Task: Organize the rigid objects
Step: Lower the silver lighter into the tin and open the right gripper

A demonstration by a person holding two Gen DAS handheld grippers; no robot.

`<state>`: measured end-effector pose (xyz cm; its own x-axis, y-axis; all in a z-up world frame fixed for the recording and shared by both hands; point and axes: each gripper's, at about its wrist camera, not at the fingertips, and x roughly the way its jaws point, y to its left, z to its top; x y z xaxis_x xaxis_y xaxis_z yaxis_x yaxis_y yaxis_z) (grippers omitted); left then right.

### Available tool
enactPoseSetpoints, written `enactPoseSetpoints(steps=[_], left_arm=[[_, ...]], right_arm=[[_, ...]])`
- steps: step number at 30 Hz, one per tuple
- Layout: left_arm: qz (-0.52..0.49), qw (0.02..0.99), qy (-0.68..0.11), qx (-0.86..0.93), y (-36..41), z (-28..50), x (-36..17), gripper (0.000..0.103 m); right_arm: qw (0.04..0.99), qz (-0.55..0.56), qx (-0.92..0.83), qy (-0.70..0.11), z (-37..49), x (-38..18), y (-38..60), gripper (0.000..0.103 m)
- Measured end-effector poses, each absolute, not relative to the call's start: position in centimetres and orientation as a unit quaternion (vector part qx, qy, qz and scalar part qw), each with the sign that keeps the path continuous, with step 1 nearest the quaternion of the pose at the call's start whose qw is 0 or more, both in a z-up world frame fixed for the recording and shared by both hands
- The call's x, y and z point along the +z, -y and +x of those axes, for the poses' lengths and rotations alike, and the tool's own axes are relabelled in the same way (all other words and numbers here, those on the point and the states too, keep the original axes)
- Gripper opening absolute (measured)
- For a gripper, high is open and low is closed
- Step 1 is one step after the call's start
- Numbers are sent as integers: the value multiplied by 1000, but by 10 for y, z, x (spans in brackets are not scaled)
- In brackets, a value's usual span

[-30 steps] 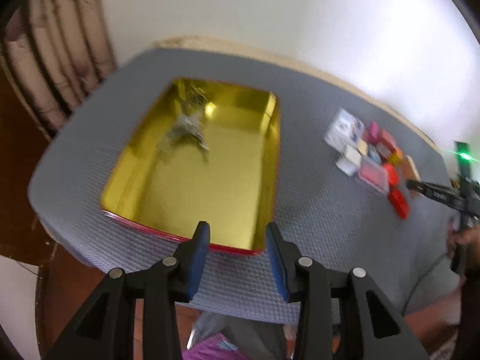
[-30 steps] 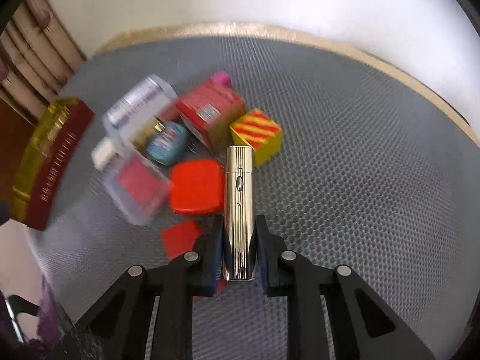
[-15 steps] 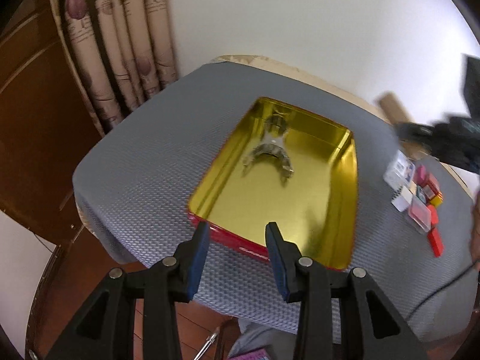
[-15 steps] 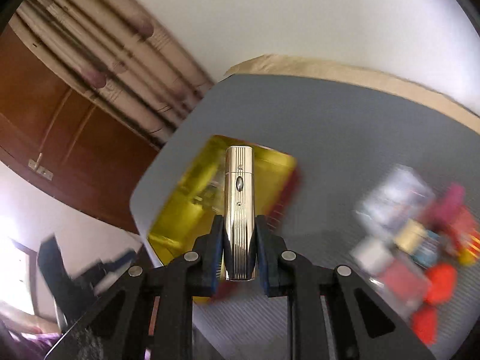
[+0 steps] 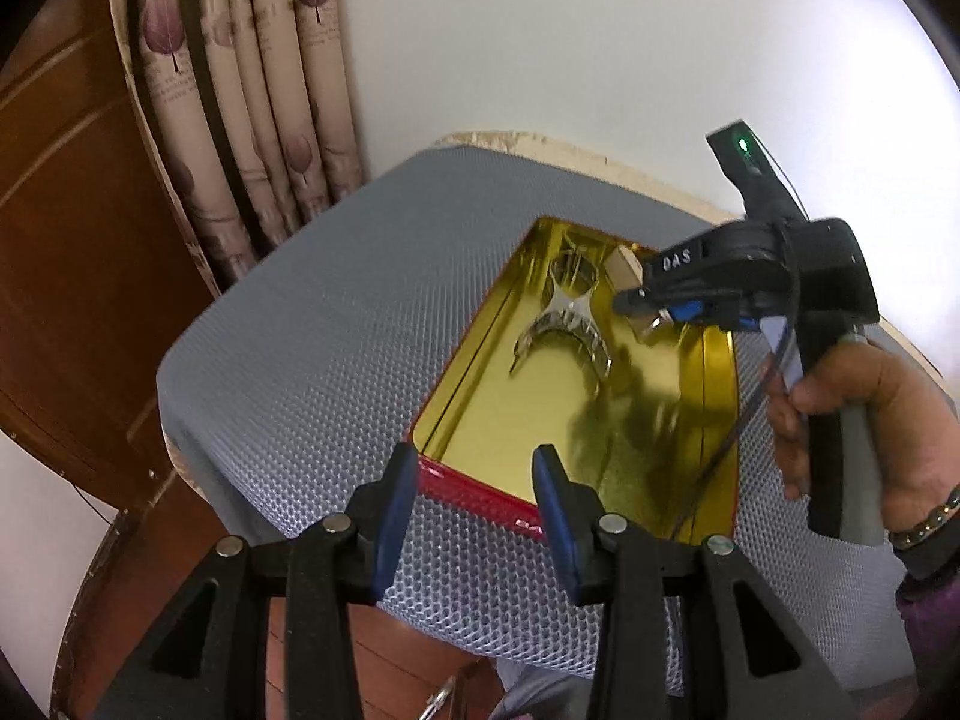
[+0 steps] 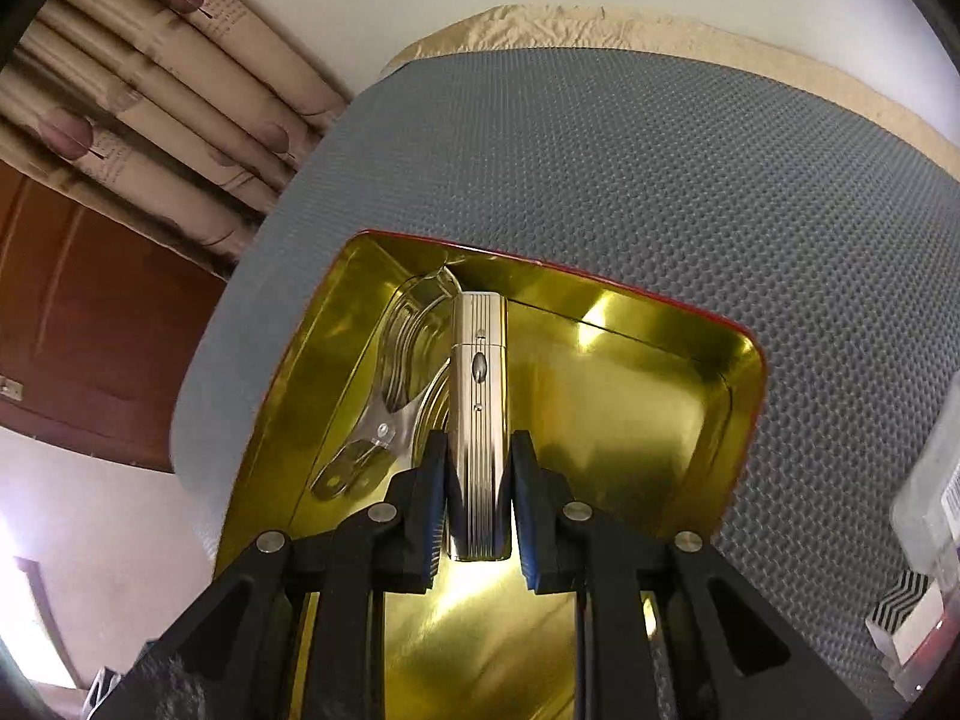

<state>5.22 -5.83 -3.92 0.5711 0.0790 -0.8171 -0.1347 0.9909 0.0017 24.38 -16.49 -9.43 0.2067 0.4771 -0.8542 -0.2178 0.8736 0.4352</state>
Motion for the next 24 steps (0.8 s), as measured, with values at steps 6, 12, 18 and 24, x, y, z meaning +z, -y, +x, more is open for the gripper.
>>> enactPoseSetpoints(steps=[6,12,18,24], left_arm=[[-36,884,-462,61,56,57,-43,40],[-25,880,-471,52,64,59,-49,40],[-4,885,-464,18,83,50,-46,40],[19,878,-476,-42,123,39,-44,40]], right_arm=[[780,92,215,-581,251,-102,149,22],[822,120,226,-508,226,-69,170,36],[884,111,179,-417,131,-46,273,67],[884,73,85,-454,49,-75,408,67]])
